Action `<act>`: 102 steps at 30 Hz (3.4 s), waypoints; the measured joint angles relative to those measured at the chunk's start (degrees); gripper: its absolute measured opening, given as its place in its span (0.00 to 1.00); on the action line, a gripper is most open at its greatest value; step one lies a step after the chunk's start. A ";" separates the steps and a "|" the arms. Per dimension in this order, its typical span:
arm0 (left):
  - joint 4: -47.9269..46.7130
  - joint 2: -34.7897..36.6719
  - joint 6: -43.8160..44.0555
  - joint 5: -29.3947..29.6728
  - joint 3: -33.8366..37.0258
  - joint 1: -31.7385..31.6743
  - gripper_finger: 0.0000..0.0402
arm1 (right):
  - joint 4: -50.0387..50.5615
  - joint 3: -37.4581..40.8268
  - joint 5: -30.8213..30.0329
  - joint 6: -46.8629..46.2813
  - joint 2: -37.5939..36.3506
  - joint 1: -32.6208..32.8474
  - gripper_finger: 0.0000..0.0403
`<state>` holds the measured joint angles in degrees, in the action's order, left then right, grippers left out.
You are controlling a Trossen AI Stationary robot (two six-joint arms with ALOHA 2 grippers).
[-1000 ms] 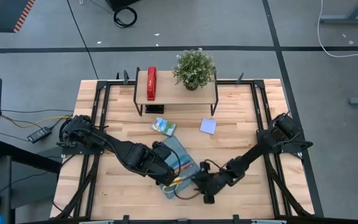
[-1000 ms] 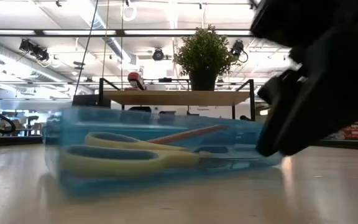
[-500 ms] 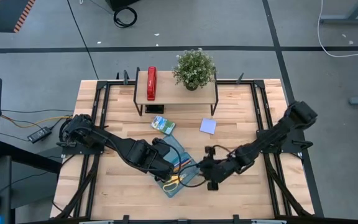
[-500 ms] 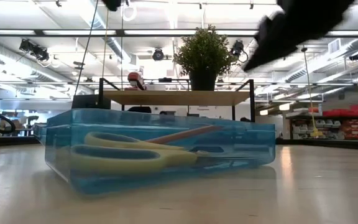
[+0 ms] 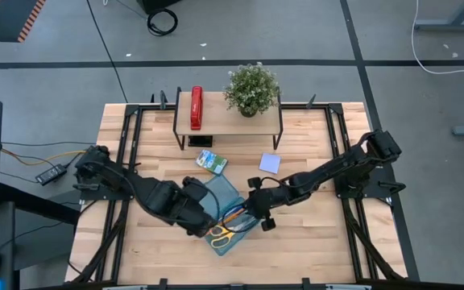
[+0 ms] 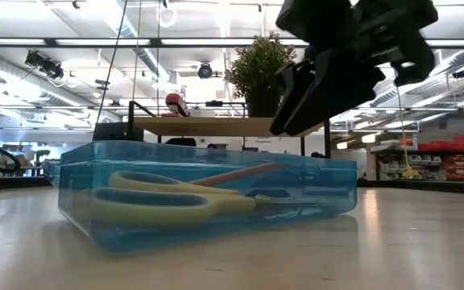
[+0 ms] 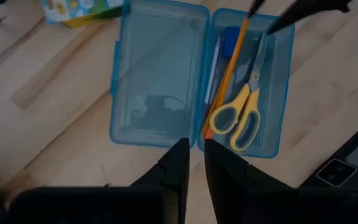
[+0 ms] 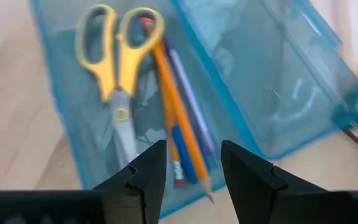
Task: Pack school essentials
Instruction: Adjust the pencil in the blue supply box
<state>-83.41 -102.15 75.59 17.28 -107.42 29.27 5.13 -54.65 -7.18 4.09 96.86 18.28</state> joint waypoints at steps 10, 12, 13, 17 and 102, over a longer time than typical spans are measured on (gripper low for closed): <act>-5.15 1.75 4.79 2.85 0.00 2.24 0.15 | -2.17 -0.05 2.54 4.74 2.59 -1.04 0.43; -5.19 1.75 4.77 2.84 0.00 2.12 0.15 | -2.29 -0.07 2.92 4.75 3.58 -1.07 0.44; -5.20 1.75 4.78 2.84 0.00 2.10 0.15 | -2.60 -0.06 3.04 4.78 3.95 -1.07 0.45; -5.20 1.75 4.81 2.86 0.00 2.09 0.17 | -2.01 0.02 2.92 4.48 4.94 -1.09 0.45; -6.39 1.75 5.21 3.32 0.07 1.27 0.17 | 9.48 -7.82 -0.04 -41.21 1.87 5.86 0.42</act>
<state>-89.81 -100.40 80.80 20.60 -107.35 30.54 14.62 -62.48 -7.22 -37.12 98.73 24.14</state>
